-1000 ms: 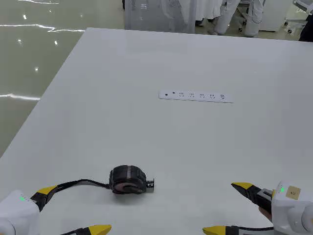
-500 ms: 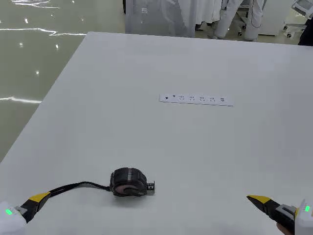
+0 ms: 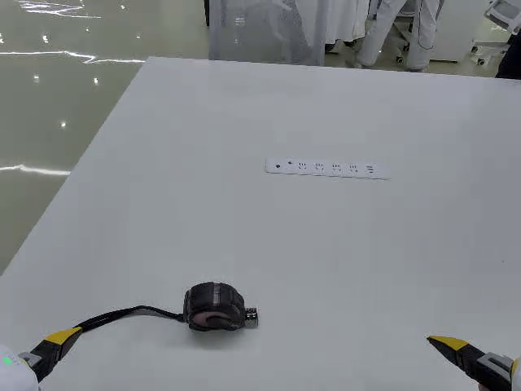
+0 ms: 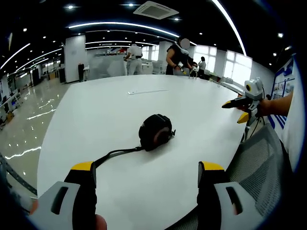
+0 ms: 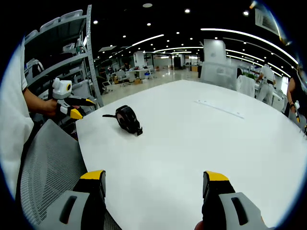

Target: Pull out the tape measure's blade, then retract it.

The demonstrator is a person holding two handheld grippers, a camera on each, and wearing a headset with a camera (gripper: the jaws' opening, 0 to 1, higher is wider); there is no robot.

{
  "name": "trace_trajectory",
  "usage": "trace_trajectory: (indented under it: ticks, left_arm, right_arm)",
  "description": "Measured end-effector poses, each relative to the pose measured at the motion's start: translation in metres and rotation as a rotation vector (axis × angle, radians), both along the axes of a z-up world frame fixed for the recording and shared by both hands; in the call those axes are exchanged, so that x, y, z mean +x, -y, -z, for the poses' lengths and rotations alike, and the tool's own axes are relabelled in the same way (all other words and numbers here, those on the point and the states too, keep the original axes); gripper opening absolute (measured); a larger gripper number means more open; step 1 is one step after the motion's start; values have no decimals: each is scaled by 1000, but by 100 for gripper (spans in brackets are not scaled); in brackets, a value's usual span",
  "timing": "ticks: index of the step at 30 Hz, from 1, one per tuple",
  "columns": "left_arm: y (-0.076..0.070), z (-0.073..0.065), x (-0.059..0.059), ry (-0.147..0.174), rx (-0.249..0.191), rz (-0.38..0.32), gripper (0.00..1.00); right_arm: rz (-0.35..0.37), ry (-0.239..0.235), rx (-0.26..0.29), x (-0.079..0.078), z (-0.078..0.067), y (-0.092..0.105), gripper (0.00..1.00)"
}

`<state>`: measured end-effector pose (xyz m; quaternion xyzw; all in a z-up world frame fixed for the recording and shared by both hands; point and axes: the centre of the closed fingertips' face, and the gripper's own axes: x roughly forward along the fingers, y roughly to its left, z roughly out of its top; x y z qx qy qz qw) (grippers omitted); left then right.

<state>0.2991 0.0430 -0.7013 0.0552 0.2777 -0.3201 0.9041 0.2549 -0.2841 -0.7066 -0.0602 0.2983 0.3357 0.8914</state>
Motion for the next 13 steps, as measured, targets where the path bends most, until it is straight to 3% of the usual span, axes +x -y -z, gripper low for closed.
trace_trajectory:
  ticks: [1,3,4,6,7,13]
  left_arm:
    - [-1,0,0,1,6,2,82]
    - [0,-2,3,16,-6,-6,87]
    - [1,-3,2,8,-13,-1,88]
    - [-1,-3,3,17,-1,-2,89]
    - [1,-2,1,3,-12,7,87]
    - [1,-1,0,2,-10,8,87]
  right_arm:
    - [3,0,2,0,0,1,83]
    - [5,2,1,1,-1,1,83]
    - [4,1,-2,0,-1,1,83]
    - [5,1,-3,1,-1,2,83]
    - [5,0,-4,0,0,2,83]
    - [4,-5,-7,-1,1,5,83]
